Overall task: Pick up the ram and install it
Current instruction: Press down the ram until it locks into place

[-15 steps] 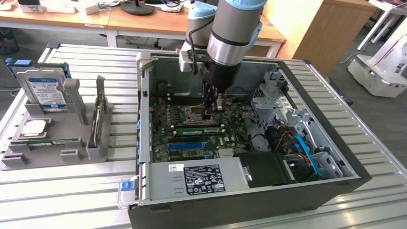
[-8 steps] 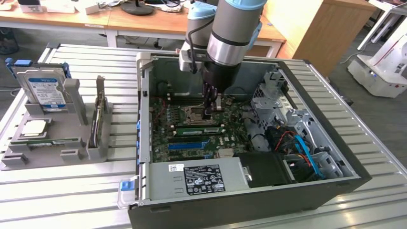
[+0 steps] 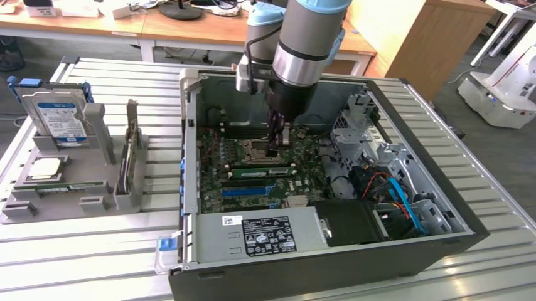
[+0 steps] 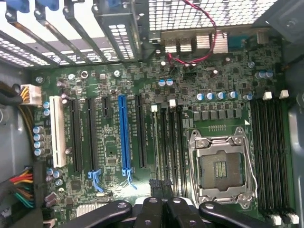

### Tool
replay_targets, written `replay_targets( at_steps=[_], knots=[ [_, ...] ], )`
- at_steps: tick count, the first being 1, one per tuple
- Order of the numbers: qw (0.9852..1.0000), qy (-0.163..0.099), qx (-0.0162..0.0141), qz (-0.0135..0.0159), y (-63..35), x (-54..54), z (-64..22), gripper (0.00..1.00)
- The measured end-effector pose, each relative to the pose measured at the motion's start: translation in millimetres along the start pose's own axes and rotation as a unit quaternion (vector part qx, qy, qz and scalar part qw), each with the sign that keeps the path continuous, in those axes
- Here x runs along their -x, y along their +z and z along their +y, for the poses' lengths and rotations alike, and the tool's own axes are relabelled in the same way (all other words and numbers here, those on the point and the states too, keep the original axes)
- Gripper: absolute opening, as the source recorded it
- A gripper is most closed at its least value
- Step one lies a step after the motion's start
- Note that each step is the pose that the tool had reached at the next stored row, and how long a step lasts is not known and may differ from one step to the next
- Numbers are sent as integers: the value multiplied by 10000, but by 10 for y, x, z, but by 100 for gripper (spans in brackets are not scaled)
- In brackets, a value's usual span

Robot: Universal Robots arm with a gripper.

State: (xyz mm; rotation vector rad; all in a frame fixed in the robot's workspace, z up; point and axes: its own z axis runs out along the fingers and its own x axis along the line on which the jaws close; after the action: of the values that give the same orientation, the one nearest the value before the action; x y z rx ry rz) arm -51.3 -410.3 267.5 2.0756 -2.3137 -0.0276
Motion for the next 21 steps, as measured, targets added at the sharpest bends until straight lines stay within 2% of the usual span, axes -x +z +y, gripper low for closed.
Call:
replay_targets(
  at_steps=[6,12,15,16,21],
  knots=[
    [9995,321,4,-11,1,0,0,11],
    [9974,724,9,-26,1,0,0,11],
    [9956,941,12,-33,2,0,0,11],
    [9941,1081,14,-39,2,0,0,11],
    [9896,1438,19,-51,3,0,0,11]
  ],
)
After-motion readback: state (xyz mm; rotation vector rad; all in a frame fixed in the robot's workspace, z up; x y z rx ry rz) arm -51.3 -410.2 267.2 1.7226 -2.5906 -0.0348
